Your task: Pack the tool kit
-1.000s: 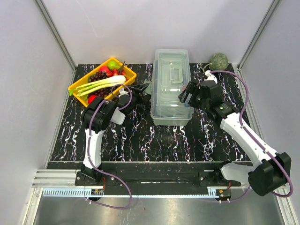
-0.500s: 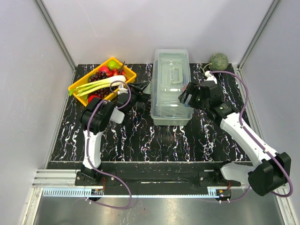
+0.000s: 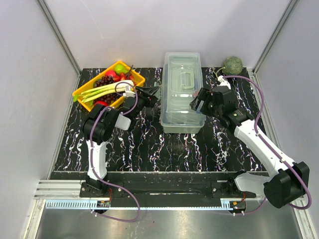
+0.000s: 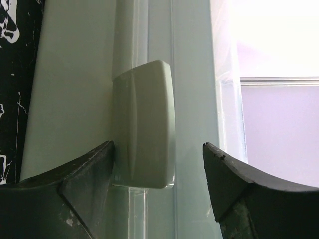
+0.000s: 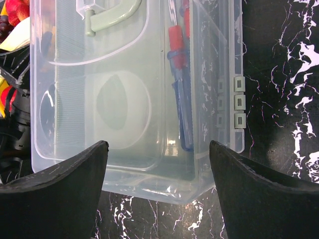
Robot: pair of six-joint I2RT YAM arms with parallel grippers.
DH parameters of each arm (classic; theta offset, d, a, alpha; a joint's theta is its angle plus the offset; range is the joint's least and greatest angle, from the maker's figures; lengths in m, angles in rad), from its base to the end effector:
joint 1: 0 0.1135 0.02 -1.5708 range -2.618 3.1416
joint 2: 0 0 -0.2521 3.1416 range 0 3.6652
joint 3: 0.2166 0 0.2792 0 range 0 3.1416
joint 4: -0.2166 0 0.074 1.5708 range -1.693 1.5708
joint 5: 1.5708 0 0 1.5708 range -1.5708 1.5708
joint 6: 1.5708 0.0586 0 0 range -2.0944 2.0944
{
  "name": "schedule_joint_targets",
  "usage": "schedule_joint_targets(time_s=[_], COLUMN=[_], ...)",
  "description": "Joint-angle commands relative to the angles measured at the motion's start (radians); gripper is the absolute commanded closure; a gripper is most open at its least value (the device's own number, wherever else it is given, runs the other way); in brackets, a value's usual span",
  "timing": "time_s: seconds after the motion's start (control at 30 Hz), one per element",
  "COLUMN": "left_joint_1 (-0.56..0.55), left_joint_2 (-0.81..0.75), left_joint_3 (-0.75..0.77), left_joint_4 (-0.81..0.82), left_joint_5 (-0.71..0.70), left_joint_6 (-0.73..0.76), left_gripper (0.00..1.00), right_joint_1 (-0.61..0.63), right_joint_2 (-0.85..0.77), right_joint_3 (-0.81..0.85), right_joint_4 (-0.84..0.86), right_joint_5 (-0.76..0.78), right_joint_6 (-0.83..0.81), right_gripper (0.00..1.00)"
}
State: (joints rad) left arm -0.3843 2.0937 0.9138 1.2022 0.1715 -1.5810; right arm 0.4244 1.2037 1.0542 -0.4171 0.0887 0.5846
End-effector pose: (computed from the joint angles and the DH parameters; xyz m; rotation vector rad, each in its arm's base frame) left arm 0.4014 -0.1731 0.1056 -0.8873 1.5838 -1.6248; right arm 0.2935 0.1269 0.2965 0.2269 2.1641 0.4928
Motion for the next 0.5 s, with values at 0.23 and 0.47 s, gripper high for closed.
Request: schedule_joint_targets(time_s=[0.23,0.47], left_joint_1=[-0.004,-0.007], left_joint_2=[-0.104,-0.121], left_joint_3=[0.042,0.027], left_joint_4=[0.253,0.231], left_joint_5=[0.072,0.066], left_joint_6=[0.082,0.107], left_gripper=[0.28,0.28], right_joint_1=[-0.001,-0.001], right_joint_2=[-0.021,0.002], right_joint_3=[0.030,0.035], right_joint_4=[-0.018,-0.022], right_joint_5=[0.068,0.059], right_joint_6=[-0.029,-0.026], right_gripper=[0.13,0.13])
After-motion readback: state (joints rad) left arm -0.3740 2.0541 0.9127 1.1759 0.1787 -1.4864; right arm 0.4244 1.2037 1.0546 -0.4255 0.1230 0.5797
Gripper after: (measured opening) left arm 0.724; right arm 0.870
